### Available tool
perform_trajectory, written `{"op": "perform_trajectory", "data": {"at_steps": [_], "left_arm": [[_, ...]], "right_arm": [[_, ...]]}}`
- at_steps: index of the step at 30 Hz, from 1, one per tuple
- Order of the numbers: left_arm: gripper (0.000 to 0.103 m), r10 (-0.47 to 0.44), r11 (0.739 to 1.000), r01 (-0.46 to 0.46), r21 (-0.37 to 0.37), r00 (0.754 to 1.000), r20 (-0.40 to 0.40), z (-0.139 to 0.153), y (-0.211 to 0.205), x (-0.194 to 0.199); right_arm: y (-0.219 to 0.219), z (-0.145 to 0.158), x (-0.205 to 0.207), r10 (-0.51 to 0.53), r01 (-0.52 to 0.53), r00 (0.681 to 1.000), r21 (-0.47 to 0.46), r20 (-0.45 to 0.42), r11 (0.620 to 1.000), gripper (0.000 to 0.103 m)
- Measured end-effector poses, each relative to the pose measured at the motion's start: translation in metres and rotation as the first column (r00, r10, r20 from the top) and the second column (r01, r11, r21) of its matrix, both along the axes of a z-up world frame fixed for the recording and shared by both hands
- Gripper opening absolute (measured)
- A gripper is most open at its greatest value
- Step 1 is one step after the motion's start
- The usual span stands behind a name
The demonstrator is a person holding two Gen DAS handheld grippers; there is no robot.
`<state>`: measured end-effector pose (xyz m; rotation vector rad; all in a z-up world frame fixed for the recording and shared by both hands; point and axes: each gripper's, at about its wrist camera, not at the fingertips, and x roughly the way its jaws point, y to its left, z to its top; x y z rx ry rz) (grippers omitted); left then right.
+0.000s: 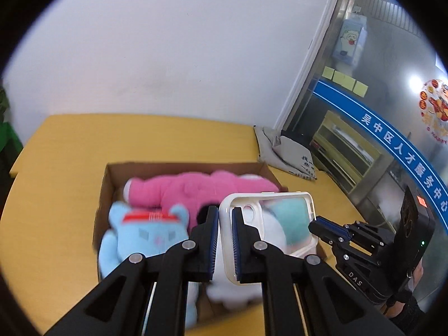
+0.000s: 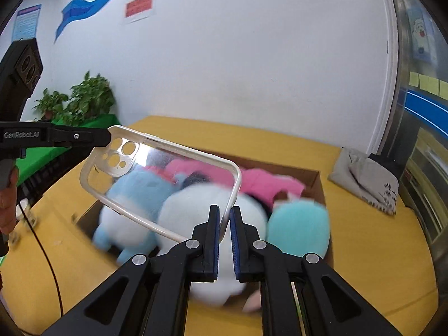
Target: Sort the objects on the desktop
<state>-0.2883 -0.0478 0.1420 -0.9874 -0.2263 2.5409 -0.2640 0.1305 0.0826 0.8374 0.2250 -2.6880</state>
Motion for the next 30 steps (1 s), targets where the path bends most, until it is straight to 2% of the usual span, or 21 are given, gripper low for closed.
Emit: {"op": "perform_trajectory", "data": {"at_steps": [3,5,9,12,14,15,17,19,21,22,25,30], "left_arm": [[0.009,-0.007,0.999,0.009,-0.034,0.998,0.068,-0.019,0.014,-0.070],[0.009,-0.002,0.998,0.011,-0.062,0.990,0.142,-0.049,0.021,-0.116],[0.009,0.023,0.995,0.001,-0.098,0.971,0.239,-0.102,0.023,-0.153],[0.010,0.017,0.998,-0.002,-0.061,0.968,0.250,-0.117,0.017,-0.155],[0.010,0.008,0.999,0.002,-0.043,0.970,0.243,-0.112,0.013,-0.149],[0.011,0.003,0.999,0.005,-0.034,0.971,0.240,-0.110,0.011,-0.146],[0.015,0.018,0.998,-0.005,-0.061,0.978,0.208,-0.094,0.004,-0.127],[0.025,0.027,0.996,-0.013,-0.085,0.986,0.166,-0.079,-0.008,-0.103],[0.046,0.014,0.996,-0.004,-0.085,0.992,0.122,-0.065,-0.025,-0.069],[0.050,0.000,0.997,0.009,-0.078,0.994,0.112,-0.063,-0.034,-0.048],[0.052,-0.011,0.996,0.025,-0.083,0.987,0.161,-0.084,-0.053,0.004],[0.052,0.025,0.998,-0.009,-0.061,0.961,0.274,-0.139,-0.074,0.040]], "right_arm": [[0.005,-0.009,-0.075,-0.032,0.031,0.996,0.009,0.083,0.999,0.008],[0.007,-0.029,-0.114,-0.047,0.045,0.987,0.016,0.154,0.999,0.008],[0.001,-0.070,-0.163,-0.058,0.043,0.959,0.058,0.276,0.997,0.008],[-0.007,-0.077,-0.167,-0.056,0.031,0.962,0.098,0.268,0.995,0.011],[-0.009,-0.073,-0.164,-0.050,0.020,0.963,0.116,0.264,0.993,0.013],[-0.009,-0.070,-0.160,-0.041,0.010,0.966,0.119,0.257,0.993,0.020],[-0.003,-0.060,-0.148,-0.032,0.005,0.975,0.120,0.222,0.993,0.068],[0.014,-0.045,-0.124,-0.029,0.014,0.985,0.086,0.172,0.996,0.095],[0.039,-0.028,-0.087,-0.003,0.002,0.990,0.007,0.141,1.000,0.098],[0.052,-0.020,-0.069,0.009,-0.005,0.992,-0.033,0.125,0.999,0.100],[0.078,-0.033,-0.026,0.028,-0.020,0.983,-0.048,0.179,0.999,0.102],[0.099,-0.108,-0.018,-0.032,0.042,0.936,-0.020,0.351,0.999,0.098]]}}
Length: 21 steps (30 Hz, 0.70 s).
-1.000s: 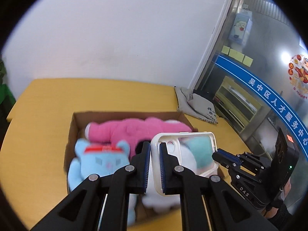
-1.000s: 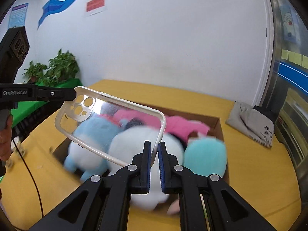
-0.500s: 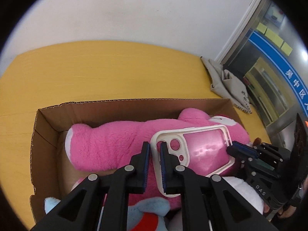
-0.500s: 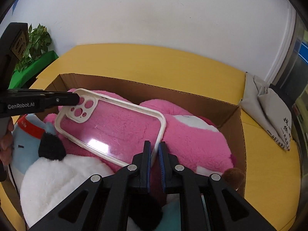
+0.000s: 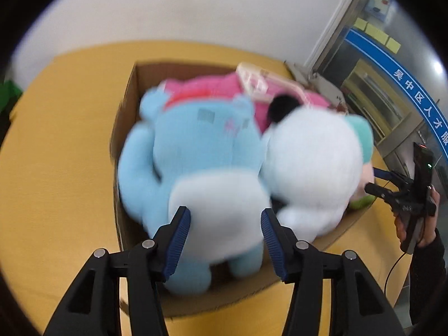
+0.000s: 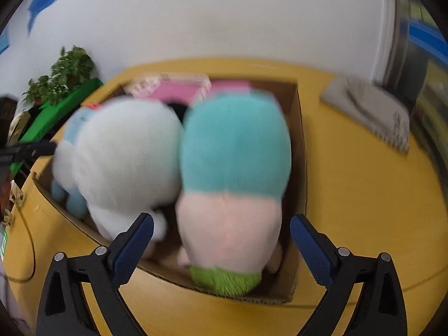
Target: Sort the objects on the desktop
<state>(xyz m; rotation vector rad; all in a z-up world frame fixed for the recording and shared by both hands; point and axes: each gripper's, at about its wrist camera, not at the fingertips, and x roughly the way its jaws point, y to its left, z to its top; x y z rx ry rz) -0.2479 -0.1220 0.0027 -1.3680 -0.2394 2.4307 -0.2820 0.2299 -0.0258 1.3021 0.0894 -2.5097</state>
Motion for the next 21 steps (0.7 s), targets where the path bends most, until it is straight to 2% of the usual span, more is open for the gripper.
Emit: {"op": "perform_trajectory", "data": {"at_steps": [2,3,5,10,17,21], "left_arm": [[0.051,0.023,1.000,-0.023,0.010,0.999,0.039,-0.017,-0.009,0.009],[0.049,0.019,1.000,-0.019,-0.007,1.000,0.023,-0.018,-0.009,0.013],[0.049,0.006,0.999,-0.005,-0.044,1.000,0.019,-0.017,-0.005,0.020],[0.049,0.007,0.998,-0.005,-0.070,1.000,0.029,-0.018,-0.001,0.050],[0.049,0.006,0.997,-0.003,-0.074,0.999,0.036,-0.018,0.002,0.113],[0.050,-0.003,0.999,0.004,-0.044,1.000,0.031,-0.013,0.004,0.147]], "right_arm": [[-0.010,-0.007,0.006,0.031,-0.026,0.998,0.093,-0.048,0.995,0.097],[-0.017,-0.009,0.008,0.040,-0.033,0.998,0.135,-0.048,0.990,0.097],[-0.019,-0.009,0.010,0.006,-0.002,1.000,0.137,-0.027,0.991,0.094],[-0.025,-0.007,0.040,-0.054,0.053,0.999,0.166,-0.002,0.985,0.093],[-0.029,-0.007,0.135,-0.092,0.090,0.996,0.183,0.002,0.979,0.093],[-0.022,-0.008,0.178,-0.099,0.097,0.995,0.177,-0.001,0.979,0.093]]}}
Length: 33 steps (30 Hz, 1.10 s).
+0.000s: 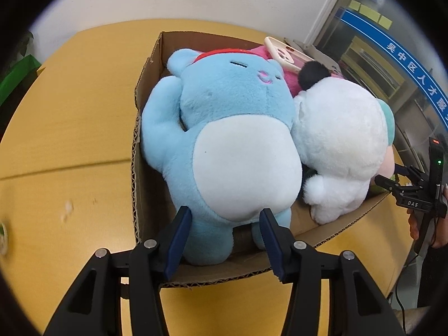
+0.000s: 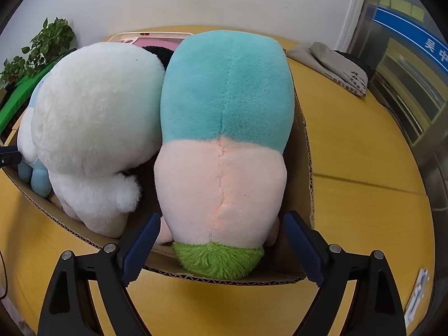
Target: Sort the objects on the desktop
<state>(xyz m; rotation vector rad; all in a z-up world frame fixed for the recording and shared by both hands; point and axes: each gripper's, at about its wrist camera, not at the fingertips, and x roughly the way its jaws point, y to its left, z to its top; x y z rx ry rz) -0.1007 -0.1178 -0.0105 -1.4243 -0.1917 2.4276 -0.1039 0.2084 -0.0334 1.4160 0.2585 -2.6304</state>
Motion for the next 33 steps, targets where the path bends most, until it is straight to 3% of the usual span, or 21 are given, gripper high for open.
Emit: {"op": "perform_trajectory", "data": {"at_steps": [4,9,11,14,19,22,27,28,30,33], "left_arm": [[0.050,0.036,0.999,-0.034,0.033,0.997,-0.061,0.018,-0.004,0.016],[0.058,0.044,0.997,-0.035,0.073,0.992,-0.118,0.036,0.006,0.010],[0.058,0.046,0.997,-0.038,0.066,0.991,-0.123,0.037,0.019,0.009],[0.063,0.059,0.997,-0.050,0.060,0.988,-0.145,0.037,0.020,0.021],[0.063,0.100,0.994,-0.090,0.069,0.983,-0.157,0.031,0.021,0.031],[0.063,0.126,0.992,-0.123,0.024,0.970,-0.206,0.036,0.028,0.044],[0.064,0.177,0.984,-0.179,0.018,0.944,-0.279,0.043,0.048,0.075],[0.065,0.185,0.982,-0.190,0.009,0.939,-0.290,0.044,0.054,0.080],[0.078,0.197,0.976,-0.214,-0.026,0.934,-0.299,0.045,0.065,0.087],[0.079,0.182,0.977,-0.207,-0.055,0.938,-0.295,0.044,0.081,0.095]], "right_arm": [[0.010,0.009,0.017,0.010,-0.011,1.000,-0.046,-0.026,0.999,0.098],[0.008,0.055,0.047,0.026,-0.056,0.984,-0.170,-0.178,0.984,0.103],[-0.002,0.061,0.054,0.051,-0.085,0.978,-0.165,-0.203,0.983,0.103],[-0.015,0.055,0.060,0.066,-0.096,0.972,-0.125,-0.224,0.988,0.103],[-0.018,0.046,0.055,0.007,-0.060,0.965,-0.197,-0.262,0.979,0.103],[-0.023,0.042,0.061,-0.020,-0.037,0.963,-0.205,-0.270,0.978,0.103],[-0.034,0.030,0.078,-0.047,-0.003,0.970,-0.206,-0.239,0.979,0.103],[-0.035,0.028,0.082,-0.050,0.002,0.971,-0.203,-0.235,0.979,0.103],[-0.040,0.024,0.091,-0.056,0.011,0.974,-0.200,-0.220,0.980,0.103],[-0.045,0.025,0.101,-0.042,-0.002,0.975,-0.198,-0.218,0.980,0.103]]}}
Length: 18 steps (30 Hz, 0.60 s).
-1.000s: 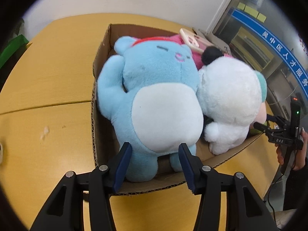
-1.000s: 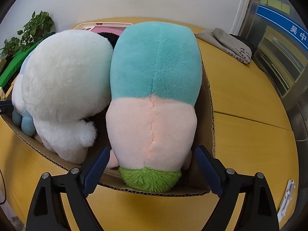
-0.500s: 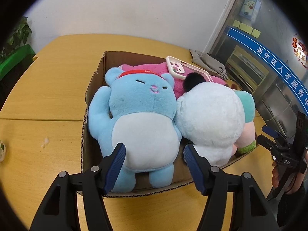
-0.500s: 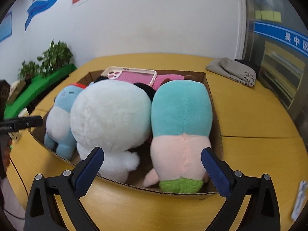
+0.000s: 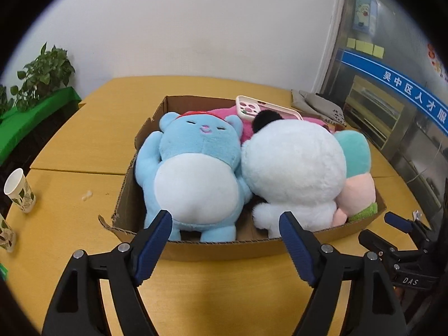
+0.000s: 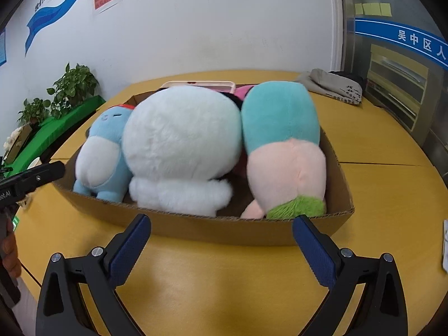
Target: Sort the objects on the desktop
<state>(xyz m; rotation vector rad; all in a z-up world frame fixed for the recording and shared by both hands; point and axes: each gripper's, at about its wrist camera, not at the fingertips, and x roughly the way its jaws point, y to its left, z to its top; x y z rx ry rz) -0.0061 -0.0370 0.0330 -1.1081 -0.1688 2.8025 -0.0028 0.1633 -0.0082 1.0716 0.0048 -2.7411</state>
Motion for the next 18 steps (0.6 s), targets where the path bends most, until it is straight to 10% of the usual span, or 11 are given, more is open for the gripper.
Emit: {"op": "perform_trajectory", "data": {"at_steps": [18], "left_arm": [[0.080,0.028,0.999,-0.029,0.030,0.999,0.037,-0.004,0.010,0.010]], "right_arm": [[-0.016,0.012,0.014,-0.016,0.019,0.999,0.065,-0.049,0.998,0.103]]}}
